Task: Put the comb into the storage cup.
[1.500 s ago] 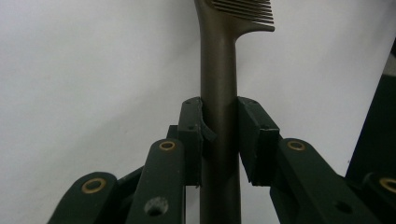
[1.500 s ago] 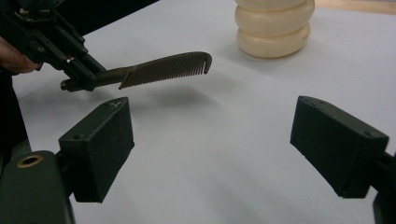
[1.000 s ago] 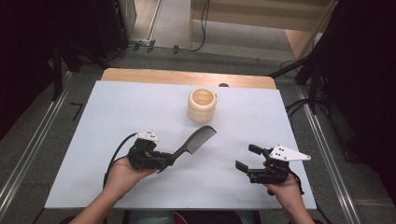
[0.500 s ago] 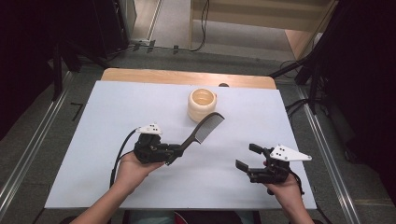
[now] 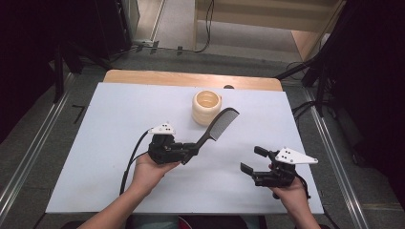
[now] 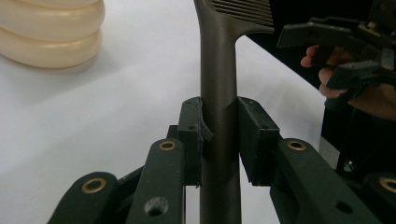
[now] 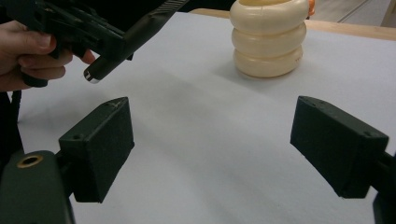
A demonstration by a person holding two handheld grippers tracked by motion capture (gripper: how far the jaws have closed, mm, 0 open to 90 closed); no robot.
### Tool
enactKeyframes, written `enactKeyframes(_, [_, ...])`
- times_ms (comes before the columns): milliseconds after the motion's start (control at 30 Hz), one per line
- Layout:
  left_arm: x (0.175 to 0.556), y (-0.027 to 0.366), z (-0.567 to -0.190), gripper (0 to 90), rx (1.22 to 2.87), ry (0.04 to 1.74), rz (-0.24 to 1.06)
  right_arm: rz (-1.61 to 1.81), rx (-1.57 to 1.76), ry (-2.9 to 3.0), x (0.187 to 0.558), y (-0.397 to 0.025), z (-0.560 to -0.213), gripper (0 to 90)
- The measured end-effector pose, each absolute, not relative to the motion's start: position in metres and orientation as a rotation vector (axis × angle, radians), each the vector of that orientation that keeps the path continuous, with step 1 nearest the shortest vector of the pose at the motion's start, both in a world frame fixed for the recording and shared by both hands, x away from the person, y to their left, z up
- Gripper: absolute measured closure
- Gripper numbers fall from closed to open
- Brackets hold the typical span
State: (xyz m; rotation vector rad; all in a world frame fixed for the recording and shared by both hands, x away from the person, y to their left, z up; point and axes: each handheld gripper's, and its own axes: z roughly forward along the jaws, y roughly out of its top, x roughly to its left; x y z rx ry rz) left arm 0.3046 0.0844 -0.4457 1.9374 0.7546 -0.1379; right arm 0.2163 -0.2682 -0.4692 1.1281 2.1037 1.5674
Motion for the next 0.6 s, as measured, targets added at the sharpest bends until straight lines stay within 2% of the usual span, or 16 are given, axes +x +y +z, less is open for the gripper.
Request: enactKeyframes(600, [0.312,0.062,-0.454,73.3,1.827,0.828,-0.110,1.538,1.195,2.113,0.223,-0.259,-0.466,11.6])
